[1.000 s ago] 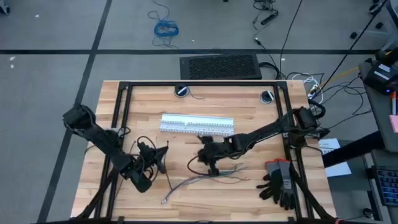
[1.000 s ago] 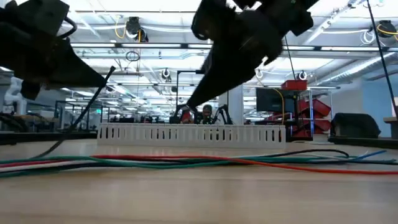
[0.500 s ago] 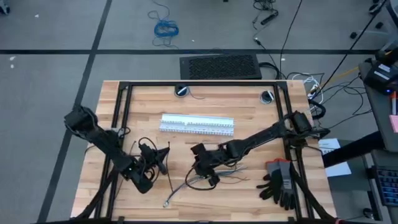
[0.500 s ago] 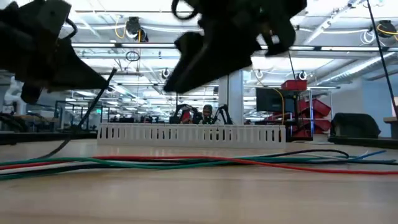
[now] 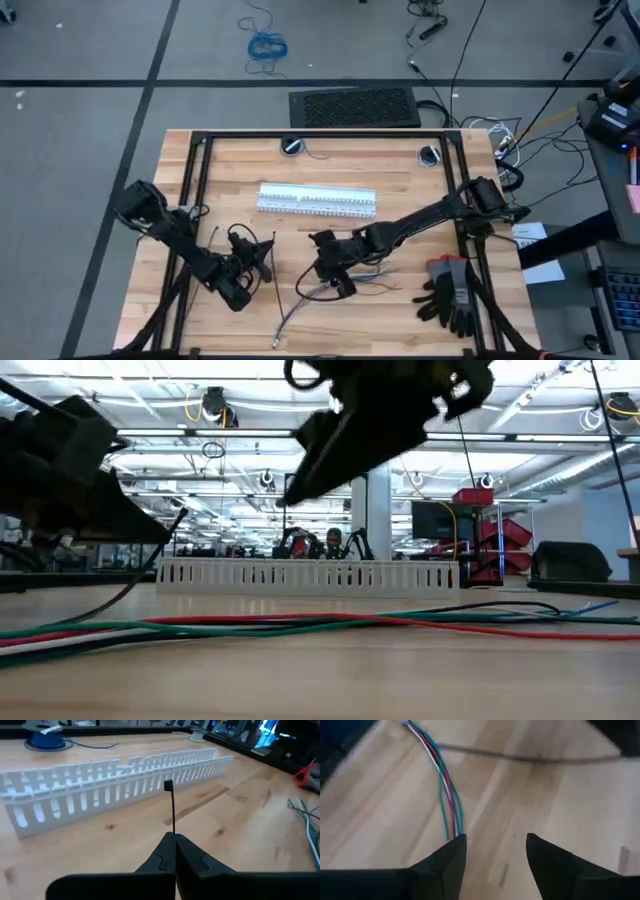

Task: Ziptie cables
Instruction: Wrap the cables together using a zip tie

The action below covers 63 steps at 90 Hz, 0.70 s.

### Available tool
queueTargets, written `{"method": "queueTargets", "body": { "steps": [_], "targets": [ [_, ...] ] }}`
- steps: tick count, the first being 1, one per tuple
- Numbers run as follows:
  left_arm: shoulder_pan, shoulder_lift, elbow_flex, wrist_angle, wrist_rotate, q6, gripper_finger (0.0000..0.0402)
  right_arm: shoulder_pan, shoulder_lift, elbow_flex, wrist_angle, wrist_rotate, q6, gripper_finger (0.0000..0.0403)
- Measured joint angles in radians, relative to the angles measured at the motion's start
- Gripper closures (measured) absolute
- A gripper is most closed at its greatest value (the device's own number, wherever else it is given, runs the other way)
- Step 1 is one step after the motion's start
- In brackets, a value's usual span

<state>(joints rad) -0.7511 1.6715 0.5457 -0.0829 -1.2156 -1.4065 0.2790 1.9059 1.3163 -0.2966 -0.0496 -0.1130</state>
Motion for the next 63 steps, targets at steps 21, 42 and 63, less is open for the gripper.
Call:
{"method": "queueTargets", "body": {
  "steps": [21, 42, 63],
  "targets": [
    [0.011, -0.001, 0.000, 0.003, -0.008, -0.001, 0.0402, 0.013, 0.007, -0.001, -0.099, -0.107, -0.028, 0.0214],
    [0.031, -0.002, 0.000, 0.020, -0.009, -0.002, 0.0402, 0.055, 0.008, -0.001, -0.068, -0.128, -0.112, 0.0230],
    [0.033, -0.002, 0.000, 0.074, -0.005, -0.002, 0.0402, 0.053, 0.089, -0.001, 0.084, -0.043, -0.177, 0.0232]
  ]
}}
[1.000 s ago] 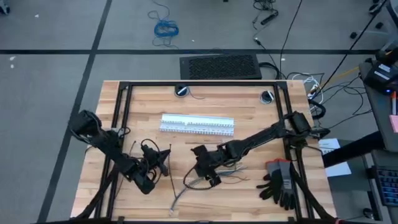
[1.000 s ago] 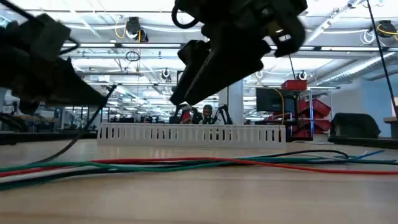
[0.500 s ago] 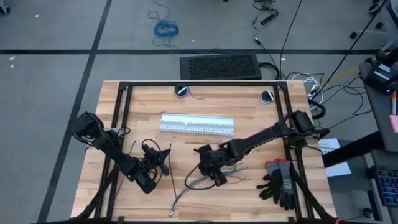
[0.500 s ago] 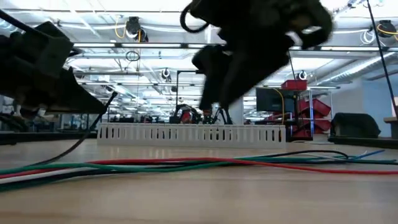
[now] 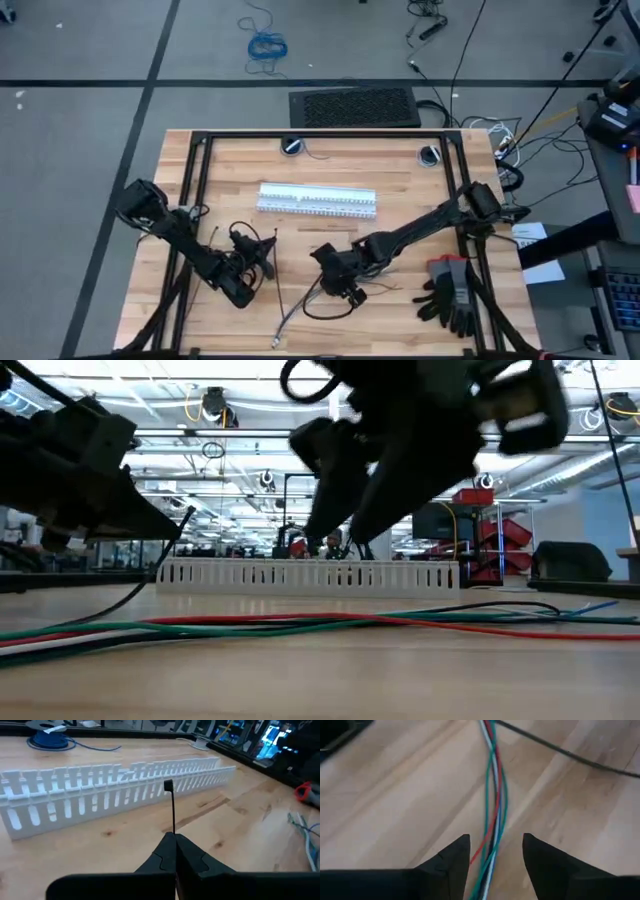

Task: Ziptie cables
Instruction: Wrap the cables together using a zip tie

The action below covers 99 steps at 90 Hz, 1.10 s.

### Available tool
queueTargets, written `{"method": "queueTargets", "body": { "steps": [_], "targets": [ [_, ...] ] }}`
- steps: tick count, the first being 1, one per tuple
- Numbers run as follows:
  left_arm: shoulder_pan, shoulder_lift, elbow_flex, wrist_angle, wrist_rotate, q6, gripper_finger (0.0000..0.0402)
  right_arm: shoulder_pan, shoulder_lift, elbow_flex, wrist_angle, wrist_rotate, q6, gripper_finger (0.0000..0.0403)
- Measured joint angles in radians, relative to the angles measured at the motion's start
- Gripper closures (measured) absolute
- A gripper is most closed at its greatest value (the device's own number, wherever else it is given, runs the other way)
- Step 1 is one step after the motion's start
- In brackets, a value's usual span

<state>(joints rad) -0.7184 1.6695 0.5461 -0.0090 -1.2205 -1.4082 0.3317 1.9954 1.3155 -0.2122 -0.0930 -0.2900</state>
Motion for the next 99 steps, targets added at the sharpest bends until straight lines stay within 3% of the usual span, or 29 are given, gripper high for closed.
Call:
{"method": "queueTargets", "body": {
  "steps": [15, 36, 64, 80, 99],
  "targets": [
    [0.000, 0.000, 0.009, 0.002, 0.009, 0.000, 0.0402, 0.003, 0.063, 0.000, 0.115, 0.013, 0.013, 0.0232],
    [0.003, 0.000, 0.012, -0.005, 0.009, 0.005, 0.0402, 0.007, 0.104, 0.000, 0.112, -0.065, 0.065, 0.0232],
    [0.006, 0.000, 0.012, -0.008, 0.017, 0.003, 0.0402, 0.001, 0.130, 0.002, 0.106, -0.071, 0.113, 0.0236],
    [0.006, 0.000, 0.012, -0.025, 0.020, 0.009, 0.0402, -0.010, 0.131, 0.003, 0.099, -0.071, 0.146, 0.0264],
    [0.015, 0.000, 0.012, -0.039, 0.039, 0.010, 0.0402, -0.037, 0.132, 0.003, 0.078, -0.077, 0.199, 0.0332]
  ]
}}
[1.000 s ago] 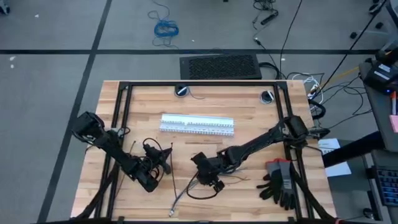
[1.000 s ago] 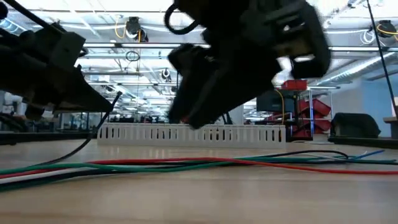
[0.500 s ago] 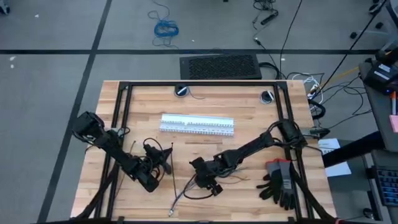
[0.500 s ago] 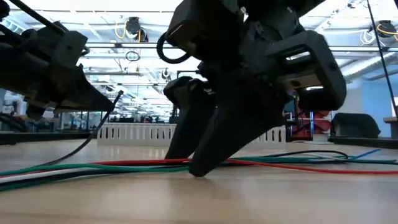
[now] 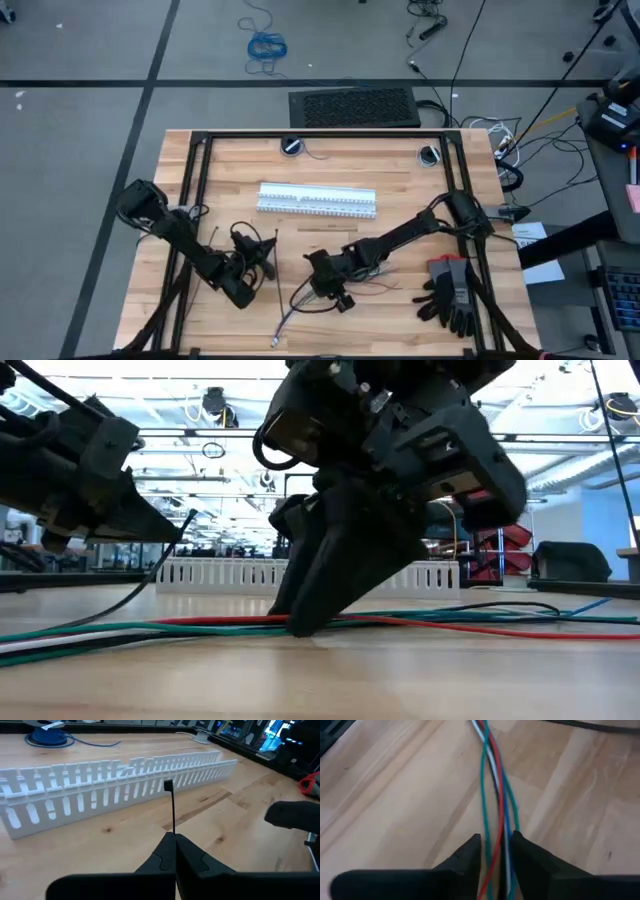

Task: Ziptie cables
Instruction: Wrap the cables together using a zip tie

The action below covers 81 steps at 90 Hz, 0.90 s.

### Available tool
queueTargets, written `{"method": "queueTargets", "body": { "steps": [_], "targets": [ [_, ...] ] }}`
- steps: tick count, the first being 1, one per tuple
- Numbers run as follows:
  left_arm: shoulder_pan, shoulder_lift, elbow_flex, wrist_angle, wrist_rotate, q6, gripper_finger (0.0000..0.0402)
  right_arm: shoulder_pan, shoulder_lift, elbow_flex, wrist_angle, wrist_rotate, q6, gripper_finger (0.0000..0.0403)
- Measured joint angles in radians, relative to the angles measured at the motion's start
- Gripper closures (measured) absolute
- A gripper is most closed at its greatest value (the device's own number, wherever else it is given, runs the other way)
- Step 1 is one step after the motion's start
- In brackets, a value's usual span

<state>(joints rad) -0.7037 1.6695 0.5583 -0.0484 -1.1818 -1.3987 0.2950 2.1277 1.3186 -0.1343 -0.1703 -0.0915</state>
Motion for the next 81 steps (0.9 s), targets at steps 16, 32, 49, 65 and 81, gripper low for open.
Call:
{"method": "queueTargets", "body": {
  "steps": [16, 32, 49, 65, 81],
  "targets": [
    [0.005, 0.000, 0.000, -0.028, 0.027, -0.002, 0.0402, -0.004, 0.000, 0.000, -0.019, 0.004, 0.012, 0.0395],
    [0.021, 0.005, 0.000, 0.014, 0.010, -0.024, 0.0402, -0.002, 0.000, 0.000, -0.032, 0.016, 0.072, 0.0400],
    [0.024, 0.036, 0.000, 0.052, -0.009, -0.036, 0.0402, 0.044, -0.012, -0.001, -0.044, 0.137, 0.118, 0.0402],
    [0.024, 0.074, 0.000, 0.081, -0.013, -0.036, 0.0402, 0.119, -0.081, -0.011, -0.133, 0.322, 0.180, 0.0402],
    [0.024, 0.116, 0.000, 0.171, -0.023, -0.036, 0.0402, 0.137, -0.153, -0.007, -0.095, 0.366, 0.185, 0.0403]
  ]
}}
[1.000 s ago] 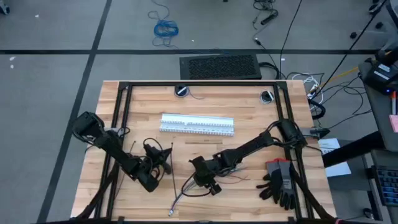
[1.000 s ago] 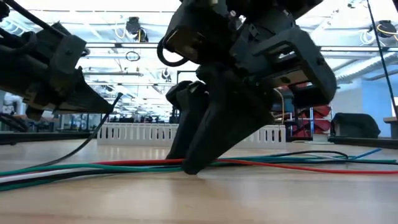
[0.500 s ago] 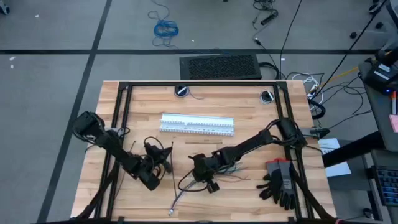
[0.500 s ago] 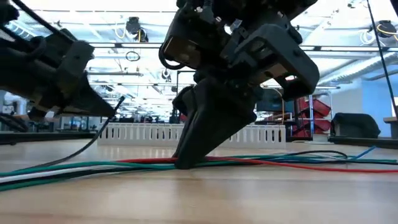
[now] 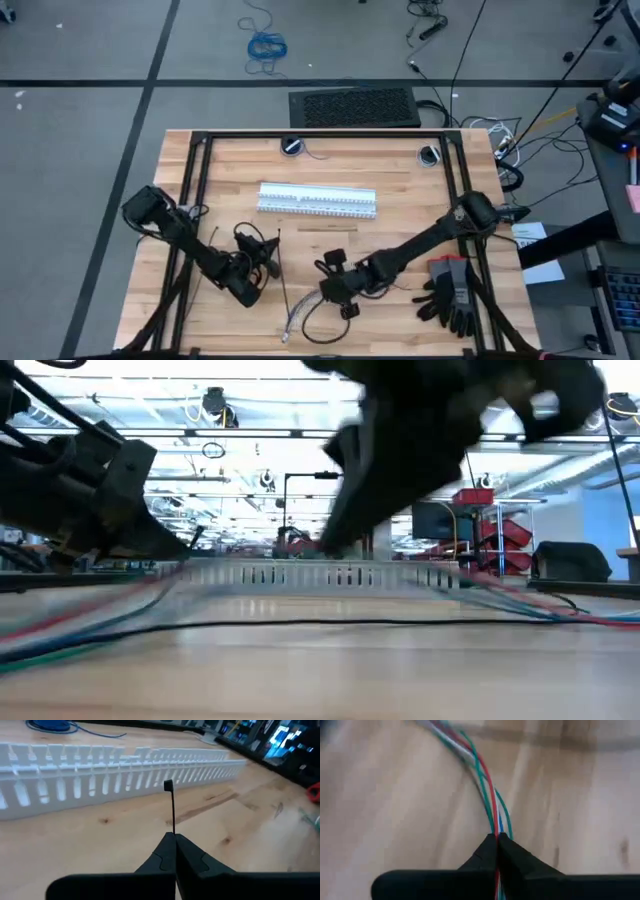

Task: Ziptie cables
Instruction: Wrap the cables together using a zip tie

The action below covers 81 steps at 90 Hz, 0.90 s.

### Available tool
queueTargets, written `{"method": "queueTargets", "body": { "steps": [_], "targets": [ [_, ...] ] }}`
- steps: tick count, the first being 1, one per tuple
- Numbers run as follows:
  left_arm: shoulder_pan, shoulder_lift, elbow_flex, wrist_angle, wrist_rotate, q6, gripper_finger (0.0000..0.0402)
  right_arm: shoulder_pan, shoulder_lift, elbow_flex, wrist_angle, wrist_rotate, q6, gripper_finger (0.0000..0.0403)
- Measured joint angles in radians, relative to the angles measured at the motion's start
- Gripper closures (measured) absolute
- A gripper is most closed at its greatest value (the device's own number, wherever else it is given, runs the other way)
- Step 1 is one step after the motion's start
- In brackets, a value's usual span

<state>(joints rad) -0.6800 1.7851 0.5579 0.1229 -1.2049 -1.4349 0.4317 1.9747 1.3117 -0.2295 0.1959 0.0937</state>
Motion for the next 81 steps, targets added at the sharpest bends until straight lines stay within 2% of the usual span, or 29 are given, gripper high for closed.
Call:
{"method": "queueTargets", "body": {
  "steps": [18, 26, 48, 81],
  "targets": [
    [0.000, 0.054, 0.000, 0.096, -0.027, 0.000, 0.0402, -0.053, -0.001, 0.001, 0.070, 0.005, 0.000, 0.0403],
    [0.000, 0.073, 0.000, 0.095, -0.027, -0.008, 0.0402, -0.053, -0.005, 0.000, 0.043, 0.059, 0.003, 0.0403],
    [0.009, 0.120, 0.002, 0.100, -0.038, -0.011, 0.0402, 0.001, -0.116, 0.001, 0.017, 0.119, 0.004, 0.0403],
    [0.028, 0.122, 0.011, 0.089, -0.022, -0.006, 0.0401, 0.003, -0.219, 0.003, 0.008, 0.150, -0.029, 0.0403]
  ]
}}
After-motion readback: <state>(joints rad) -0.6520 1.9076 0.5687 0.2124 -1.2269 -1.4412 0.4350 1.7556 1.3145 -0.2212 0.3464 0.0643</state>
